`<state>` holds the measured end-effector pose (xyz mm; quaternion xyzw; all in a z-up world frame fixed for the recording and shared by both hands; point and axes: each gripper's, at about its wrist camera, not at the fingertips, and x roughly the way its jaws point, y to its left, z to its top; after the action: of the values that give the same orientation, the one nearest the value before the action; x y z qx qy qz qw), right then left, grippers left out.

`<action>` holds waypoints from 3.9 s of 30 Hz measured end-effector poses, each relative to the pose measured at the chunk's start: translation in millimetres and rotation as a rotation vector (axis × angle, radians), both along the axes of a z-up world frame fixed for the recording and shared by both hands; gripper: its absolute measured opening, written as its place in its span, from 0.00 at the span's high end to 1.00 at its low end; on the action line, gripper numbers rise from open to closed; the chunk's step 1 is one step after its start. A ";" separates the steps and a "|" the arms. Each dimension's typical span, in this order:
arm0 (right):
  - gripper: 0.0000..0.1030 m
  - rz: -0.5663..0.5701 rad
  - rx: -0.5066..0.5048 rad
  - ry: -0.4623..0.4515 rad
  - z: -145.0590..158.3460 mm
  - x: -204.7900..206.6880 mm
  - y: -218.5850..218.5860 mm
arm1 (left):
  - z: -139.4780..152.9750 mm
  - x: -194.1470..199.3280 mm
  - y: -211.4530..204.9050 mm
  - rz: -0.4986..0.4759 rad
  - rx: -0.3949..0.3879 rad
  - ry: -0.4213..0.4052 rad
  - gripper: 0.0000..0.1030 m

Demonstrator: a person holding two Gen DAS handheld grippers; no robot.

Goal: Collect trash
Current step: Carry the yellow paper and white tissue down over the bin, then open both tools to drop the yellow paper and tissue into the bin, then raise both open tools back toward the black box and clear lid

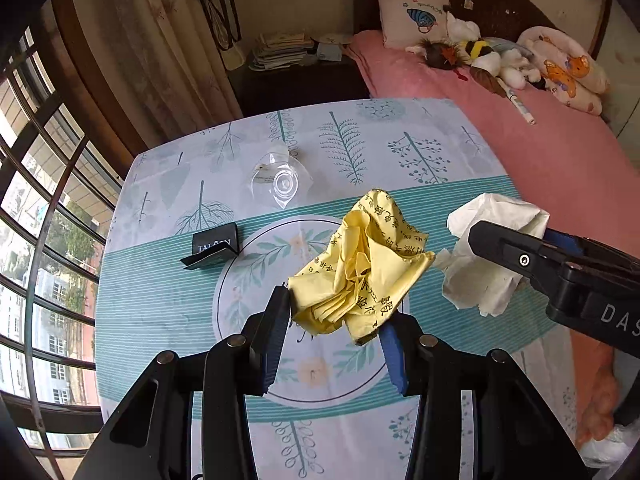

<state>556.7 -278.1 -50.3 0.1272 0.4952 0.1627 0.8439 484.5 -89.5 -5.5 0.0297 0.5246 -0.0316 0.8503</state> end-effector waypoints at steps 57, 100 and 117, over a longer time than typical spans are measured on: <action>0.42 -0.006 -0.090 0.292 -220.6 -528.5 90.4 | -296.1 -442.8 81.6 -0.148 -0.087 0.310 0.58; 0.23 -0.011 -0.146 0.201 -167.1 -515.5 63.3 | -96.5 -440.2 106.0 -0.052 -0.048 0.145 0.27; 0.23 0.136 -0.156 -0.128 57.3 -513.9 69.7 | 66.2 -438.6 115.0 -0.013 0.012 -0.088 0.27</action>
<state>42.8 -208.4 7.0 0.0167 0.4591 0.1882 0.8681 45.9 25.6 60.8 0.0394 0.4868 -0.0326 0.8720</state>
